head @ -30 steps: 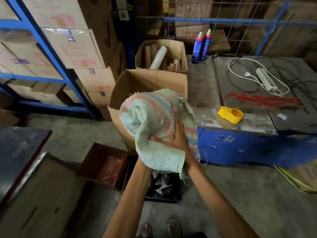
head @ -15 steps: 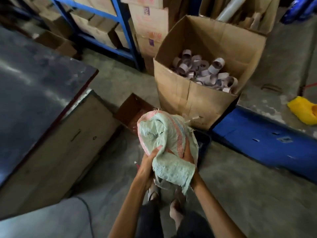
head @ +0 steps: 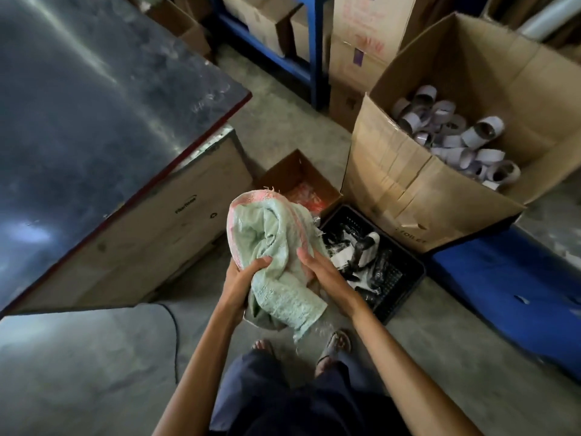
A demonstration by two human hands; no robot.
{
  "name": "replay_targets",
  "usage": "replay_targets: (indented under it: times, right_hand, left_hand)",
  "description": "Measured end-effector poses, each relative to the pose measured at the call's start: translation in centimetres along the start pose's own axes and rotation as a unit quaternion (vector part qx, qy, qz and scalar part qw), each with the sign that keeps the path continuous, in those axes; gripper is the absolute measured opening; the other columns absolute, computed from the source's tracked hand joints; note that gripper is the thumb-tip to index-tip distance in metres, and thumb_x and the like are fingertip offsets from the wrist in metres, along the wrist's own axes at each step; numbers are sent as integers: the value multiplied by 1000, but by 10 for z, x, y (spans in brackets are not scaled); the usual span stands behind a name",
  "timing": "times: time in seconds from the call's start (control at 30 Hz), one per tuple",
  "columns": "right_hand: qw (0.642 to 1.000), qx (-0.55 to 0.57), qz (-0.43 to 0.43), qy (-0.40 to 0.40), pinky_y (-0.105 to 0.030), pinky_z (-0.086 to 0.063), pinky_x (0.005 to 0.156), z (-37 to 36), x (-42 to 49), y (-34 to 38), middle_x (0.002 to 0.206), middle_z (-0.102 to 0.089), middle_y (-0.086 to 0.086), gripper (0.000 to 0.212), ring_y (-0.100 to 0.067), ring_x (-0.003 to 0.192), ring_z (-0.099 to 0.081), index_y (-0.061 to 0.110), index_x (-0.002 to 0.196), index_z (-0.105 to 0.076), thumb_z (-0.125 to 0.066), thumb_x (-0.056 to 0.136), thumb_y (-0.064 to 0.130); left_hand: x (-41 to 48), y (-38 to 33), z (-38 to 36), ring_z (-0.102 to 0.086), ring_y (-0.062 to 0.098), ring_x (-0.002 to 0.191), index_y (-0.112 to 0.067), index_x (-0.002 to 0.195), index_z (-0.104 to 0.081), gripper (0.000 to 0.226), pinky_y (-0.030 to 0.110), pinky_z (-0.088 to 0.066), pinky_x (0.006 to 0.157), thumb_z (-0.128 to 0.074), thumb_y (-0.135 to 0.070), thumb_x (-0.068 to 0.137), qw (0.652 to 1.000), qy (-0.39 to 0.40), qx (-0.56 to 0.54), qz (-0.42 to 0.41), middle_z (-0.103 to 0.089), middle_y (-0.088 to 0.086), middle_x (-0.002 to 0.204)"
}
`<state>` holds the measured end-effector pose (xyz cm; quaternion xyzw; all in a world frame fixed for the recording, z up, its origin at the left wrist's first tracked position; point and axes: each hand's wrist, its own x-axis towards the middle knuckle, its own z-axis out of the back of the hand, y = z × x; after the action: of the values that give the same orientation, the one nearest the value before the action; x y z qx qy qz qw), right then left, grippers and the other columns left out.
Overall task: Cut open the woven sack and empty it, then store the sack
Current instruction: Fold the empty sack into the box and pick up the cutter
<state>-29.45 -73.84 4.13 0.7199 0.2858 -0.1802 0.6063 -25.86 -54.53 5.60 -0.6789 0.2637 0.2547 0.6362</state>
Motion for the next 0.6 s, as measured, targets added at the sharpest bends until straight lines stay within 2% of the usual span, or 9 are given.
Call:
replay_targets:
  times: [0.07,0.17,0.23,0.3,0.4,0.53,0.6]
  right_hand:
    - [1000,-17,-2,-12,-50,-32,119,-3,23,23,156,-42,11,89,-13,143,-41,44,150,-33,-66,74,76]
    - [999,15,31,-18,-44,-44,111,-16,59,49,150,-47,10,87,-11,134,-52,54,143,-27,-79,73,57]
    - [997,28,49,-49,-33,-52,102,-23,88,60,145,-50,10,97,-4,125,-58,48,148,-18,-83,76,40]
    - [993,53,70,-79,-20,-55,89,-31,120,70,142,-49,11,97,3,118,-59,41,150,-16,-81,80,27]
    - [984,83,74,-136,-16,-54,86,-39,172,80,145,-48,8,92,3,121,-57,32,153,-17,-76,85,15]
    - [967,107,58,-224,-16,-50,94,-56,237,89,147,-49,11,94,-1,129,-53,33,154,-23,-77,78,24]
    - [958,128,44,-252,-14,-50,93,-58,267,88,142,-51,13,93,-1,128,-53,32,153,-24,-75,76,22]
  left_hand:
    - [19,-19,9,-74,22,107,-20,139,-54,89,37,-62,81,-88,-40,59,1000,0,5,-19,-72,5,126]
    - [57,-48,17,-74,20,108,-21,138,-54,83,41,-61,89,-87,-41,64,998,8,25,-51,-72,2,126]
    - [88,-67,21,-73,19,109,-21,137,-54,84,43,-60,92,-87,-43,63,997,24,37,-64,-72,1,127]
    - [125,-87,29,-73,19,110,-21,137,-53,83,44,-60,92,-88,-42,64,995,45,56,-74,-71,2,128]
    - [186,-111,44,-71,18,112,-22,138,-50,85,44,-60,94,-89,-41,65,990,86,93,-63,-69,1,130]
    - [261,-135,62,-69,15,115,-33,137,-50,88,45,-57,99,-90,-56,62,976,132,174,-24,-69,-7,129]
    - [291,-143,67,-68,15,115,-38,135,-49,91,45,-56,99,-90,-63,56,968,135,210,-2,-68,-10,128]
